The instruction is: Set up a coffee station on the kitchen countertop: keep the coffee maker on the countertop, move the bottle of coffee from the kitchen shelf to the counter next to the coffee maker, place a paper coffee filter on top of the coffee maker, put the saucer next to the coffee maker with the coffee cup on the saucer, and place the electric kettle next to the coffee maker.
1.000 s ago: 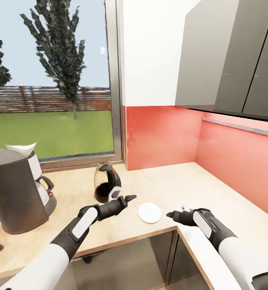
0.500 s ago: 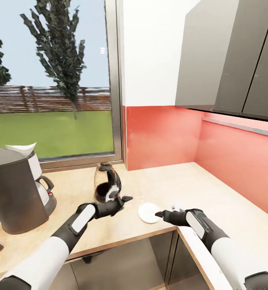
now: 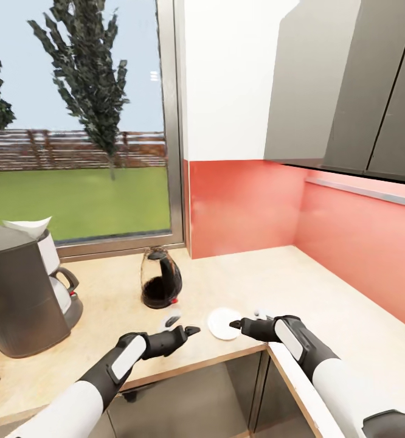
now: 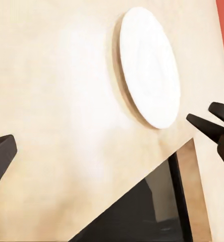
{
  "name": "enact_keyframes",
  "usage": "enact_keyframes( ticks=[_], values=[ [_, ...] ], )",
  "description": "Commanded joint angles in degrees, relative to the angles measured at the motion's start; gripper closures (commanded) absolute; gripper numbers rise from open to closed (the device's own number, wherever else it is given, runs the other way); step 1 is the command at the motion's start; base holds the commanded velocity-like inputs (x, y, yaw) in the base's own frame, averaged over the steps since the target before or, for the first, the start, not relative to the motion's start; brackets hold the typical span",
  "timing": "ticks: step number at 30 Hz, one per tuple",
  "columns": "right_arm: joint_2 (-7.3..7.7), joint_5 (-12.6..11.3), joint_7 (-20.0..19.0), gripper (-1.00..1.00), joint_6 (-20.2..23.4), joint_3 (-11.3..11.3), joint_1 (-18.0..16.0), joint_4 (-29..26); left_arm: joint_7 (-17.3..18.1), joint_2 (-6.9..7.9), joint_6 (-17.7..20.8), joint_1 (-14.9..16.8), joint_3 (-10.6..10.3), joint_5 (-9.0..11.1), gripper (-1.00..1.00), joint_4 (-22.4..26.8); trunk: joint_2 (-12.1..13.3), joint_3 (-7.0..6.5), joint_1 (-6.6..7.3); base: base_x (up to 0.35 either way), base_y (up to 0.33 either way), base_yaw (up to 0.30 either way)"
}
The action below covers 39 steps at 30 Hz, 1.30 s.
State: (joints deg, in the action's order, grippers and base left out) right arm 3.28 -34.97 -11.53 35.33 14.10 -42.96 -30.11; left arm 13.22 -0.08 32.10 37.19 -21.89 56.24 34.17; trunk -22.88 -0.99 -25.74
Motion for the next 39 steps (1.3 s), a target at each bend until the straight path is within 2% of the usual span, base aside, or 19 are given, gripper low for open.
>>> enact_keyframes(
  ticks=[1,3,4,9,22,29,36,39],
  values=[
    [0.06,0.1,-0.2,-1.00,0.1,0.2,0.0,0.0,0.3,0.00,-0.2,-0.3,0.0,-0.3,-1.00,-0.4,0.0,0.02,-0.05,0.297,0.000,-0.199],
    [0.06,0.1,-0.2,-1.00,0.1,0.2,0.0,0.0,0.3,0.00,-0.8,-0.9,0.0,-0.8,-1.00,-0.4,0.0,0.02,-0.05,0.311,0.000,-0.231],
    [0.06,0.1,-0.2,-1.00,0.1,0.2,0.0,0.0,0.4,0.00,-4.7,-4.1,0.0,-1.6,-1.00,-0.4,0.0,0.02,-0.05,0.314,0.000,-0.250],
    [-0.07,0.1,-0.2,-1.00,0.1,0.3,0.0,0.0,0.4,0.00,-4.7,-4.1,0.0,-1.4,-1.00,-0.4,0.0,0.02,-0.05,0.143,0.000,-0.152],
    [-0.20,0.2,-0.5,-1.00,0.1,0.3,0.0,0.2,0.5,0.00,-4.7,-4.1,0.4,-1.4,-1.00,0.3,0.0,0.02,-0.05,0.145,0.000,-0.011],
    [-0.14,0.4,-5.9,-1.00,0.1,0.3,0.1,0.8,0.5,0.00,-4.9,-4.1,0.5,-1.3,-1.00,0.6,0.0,0.02,-0.05,0.027,0.000,0.000],
    [-0.20,0.2,-7.4,-1.00,0.1,0.3,0.2,4.6,0.6,0.00,-5.0,-4.1,0.7,-0.9,-1.00,0.6,0.0,0.02,-0.05,0.002,0.000,0.000],
    [-0.19,0.2,-7.6,-1.00,0.1,0.2,0.2,5.7,0.6,0.00,-5.1,-4.1,0.8,0.4,-1.00,0.6,0.0,0.02,-0.05,0.000,0.000,0.000]
  ],
)
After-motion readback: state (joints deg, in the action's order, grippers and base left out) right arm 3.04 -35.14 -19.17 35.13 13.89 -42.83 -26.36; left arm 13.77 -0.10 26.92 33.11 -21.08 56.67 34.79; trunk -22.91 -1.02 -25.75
